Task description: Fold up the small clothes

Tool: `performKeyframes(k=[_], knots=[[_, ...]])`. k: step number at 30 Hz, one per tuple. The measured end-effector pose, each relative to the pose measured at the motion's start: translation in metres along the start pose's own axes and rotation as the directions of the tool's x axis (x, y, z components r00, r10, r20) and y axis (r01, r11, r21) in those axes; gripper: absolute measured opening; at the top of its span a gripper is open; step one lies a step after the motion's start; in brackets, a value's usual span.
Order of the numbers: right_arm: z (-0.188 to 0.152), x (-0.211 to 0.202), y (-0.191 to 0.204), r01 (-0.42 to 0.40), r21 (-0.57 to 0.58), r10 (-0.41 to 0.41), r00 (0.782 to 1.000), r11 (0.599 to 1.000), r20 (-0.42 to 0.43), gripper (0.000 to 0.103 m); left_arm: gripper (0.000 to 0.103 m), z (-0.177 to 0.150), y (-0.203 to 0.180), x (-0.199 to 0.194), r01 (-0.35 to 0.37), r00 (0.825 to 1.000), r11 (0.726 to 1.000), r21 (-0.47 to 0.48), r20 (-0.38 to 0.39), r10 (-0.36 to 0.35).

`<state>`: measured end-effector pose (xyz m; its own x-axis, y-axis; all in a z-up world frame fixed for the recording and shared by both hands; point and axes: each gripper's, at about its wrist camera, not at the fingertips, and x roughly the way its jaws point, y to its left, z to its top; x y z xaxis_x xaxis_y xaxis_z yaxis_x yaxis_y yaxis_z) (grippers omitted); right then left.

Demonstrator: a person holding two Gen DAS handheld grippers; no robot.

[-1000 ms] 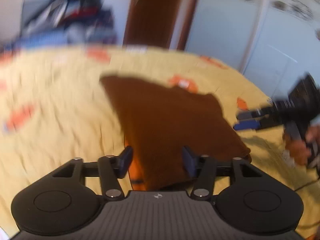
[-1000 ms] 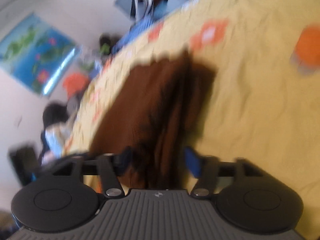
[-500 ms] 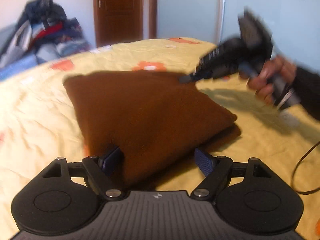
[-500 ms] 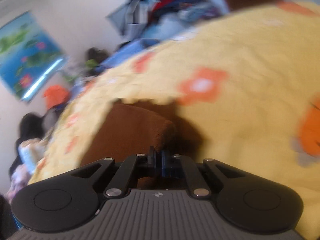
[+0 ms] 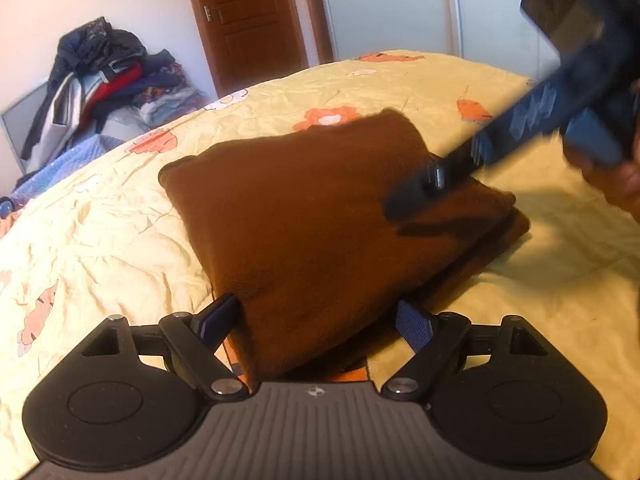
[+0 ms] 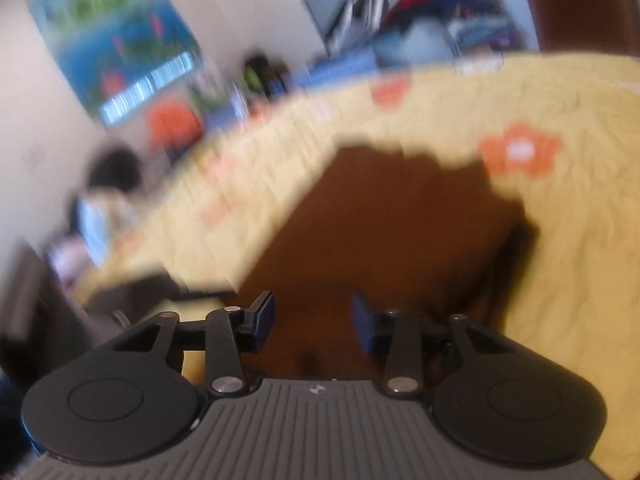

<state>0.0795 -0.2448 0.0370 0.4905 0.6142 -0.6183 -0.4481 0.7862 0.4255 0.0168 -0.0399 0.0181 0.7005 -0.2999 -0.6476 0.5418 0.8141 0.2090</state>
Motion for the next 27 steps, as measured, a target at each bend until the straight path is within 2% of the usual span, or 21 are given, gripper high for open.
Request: performKeyframes(k=[1, 2, 4, 6, 7, 8, 9, 10, 11, 12, 13, 15, 16, 17, 18, 19, 20, 22, 24, 26, 27], knots=[[-0.006, 0.005, -0.009, 0.006, -0.014, -0.006, 1.0, 1.0, 0.002, 0.016, 0.085, -0.002, -0.003, -0.001, -0.006, 1.0, 1.0, 0.005, 0.003, 0.006], [-0.012, 0.001, -0.022, 0.01, -0.007, -0.01, 0.999, 1.0, 0.035, 0.0, 0.085, -0.004, -0.004, -0.004, 0.001, 1.0, 1.0, 0.011, 0.01, -0.001], [-0.016, -0.007, -0.05, -0.053, 0.171, 0.047, 0.998, 0.984, 0.039, 0.0, 0.085, -0.007, 0.0, -0.017, 0.037, 0.999, 0.999, 0.007, 0.029, -0.037], [-0.014, -0.016, -0.05, -0.063, 0.211, 0.061, 0.998, 0.975, 0.016, 0.0, 0.085, -0.007, 0.017, -0.031, 0.107, 0.993, 0.993, -0.056, 0.057, -0.104], [-0.01, -0.02, -0.046, -0.063, 0.202, 0.062, 0.998, 0.977, 0.014, 0.016, 0.085, -0.006, 0.03, -0.037, 0.144, 0.988, 0.982, -0.119, 0.074, -0.136], [-0.006, -0.027, -0.044, -0.078, 0.205, 0.074, 0.997, 0.976, 0.027, 0.025, 0.085, -0.003, 0.045, -0.04, 0.17, 0.984, 0.967, -0.191, 0.093, -0.155], [0.0, -0.033, -0.045, -0.104, 0.216, 0.093, 0.994, 0.971, 0.06, 0.051, 0.085, 0.002, 0.062, -0.04, 0.188, 0.98, 0.945, -0.267, 0.111, -0.164], [0.005, -0.039, -0.048, -0.121, 0.229, 0.098, 0.989, 0.966, 0.109, 0.081, 0.085, 0.006, 0.077, -0.037, 0.198, 0.978, 0.92, -0.338, 0.124, -0.165], [0.013, -0.045, -0.054, -0.099, 0.239, 0.062, 0.985, 0.966, 0.16, 0.092, 0.085, 0.011, 0.09, -0.031, 0.201, 0.978, 0.894, -0.4, 0.128, -0.162], [0.023, -0.045, -0.062, -0.052, 0.248, 0.004, 0.982, 0.967, 0.191, 0.097, 0.085, 0.016, 0.101, -0.021, 0.198, 0.98, 0.868, -0.455, 0.123, -0.158], [0.033, -0.04, -0.07, 0.002, 0.266, -0.053, 0.981, 0.964, 0.184, 0.092, 0.085, 0.022, 0.111, -0.009, 0.194, 0.981, 0.839, -0.509, 0.108, -0.161], [0.048, -0.019, -0.092, 0.089, 0.333, -0.132, 0.985, 0.939, 0.108, 0.083, 0.085, 0.031, 0.123, 0.021, 0.191, 0.98, 0.783, -0.592, 0.07, -0.186], [0.053, -0.005, -0.1, 0.11, 0.352, -0.144, 0.987, 0.93, 0.072, 0.075, 0.085, 0.034, 0.124, 0.035, 0.172, 0.982, 0.772, -0.612, 0.04, -0.187], [0.055, 0.008, -0.103, 0.126, 0.35, -0.15, 0.988, 0.928, 0.042, 0.069, 0.084, 0.036, 0.123, 0.051, 0.131, 0.985, 0.773, -0.621, -0.008, -0.174], [0.055, 0.018, -0.105, 0.143, 0.324, -0.158, 0.987, 0.935, 0.019, 0.048, 0.082, 0.035, 0.12, 0.063, 0.098, 0.985, 0.779, -0.619, -0.05, -0.163], [0.051, 0.023, -0.1, 0.166, 0.265, -0.182, 0.983, 0.95, 0.039, 0.027, 0.082, 0.036, 0.113, 0.064, 0.084, 0.991, 0.806, -0.587, -0.032, -0.127], [0.049, 0.025, -0.1, 0.186, 0.217, -0.201, 0.978, 0.958, 0.048, 0.025, 0.082, 0.036, 0.106, 0.064, 0.07, 0.994, 0.825, -0.561, -0.032, -0.106], [0.043, 0.018, -0.117, 0.171, 0.228, -0.193, 0.978, 0.959, 0.078, 0.016, 0.082, 0.034, 0.1, 0.061, 0.053, 0.996, 0.846, -0.531, -0.037, -0.086], [0.039, 0.013, -0.129, 0.13, 0.288, -0.164, 0.982, 0.949, 0.096, 0.017, 0.082, 0.03, 0.102, 0.056, 0.056, 0.995, 0.838, -0.544, -0.038, -0.091], [0.037, 0.01, -0.118, 0.138, 0.294, -0.174, 0.98, 0.946, 0.1, 0.036, 0.081, 0.023, 0.108, 0.046, 0.078, 0.992, 0.796, -0.6, -0.034, -0.122], [0.035, 0.003, -0.111, 0.151, 0.307, -0.19, 0.977, 0.939, 0.1, 0.063, 0.081, 0.017, 0.109, 0.042, 0.106, 0.987, 0.77, -0.629, -0.025, -0.157]])
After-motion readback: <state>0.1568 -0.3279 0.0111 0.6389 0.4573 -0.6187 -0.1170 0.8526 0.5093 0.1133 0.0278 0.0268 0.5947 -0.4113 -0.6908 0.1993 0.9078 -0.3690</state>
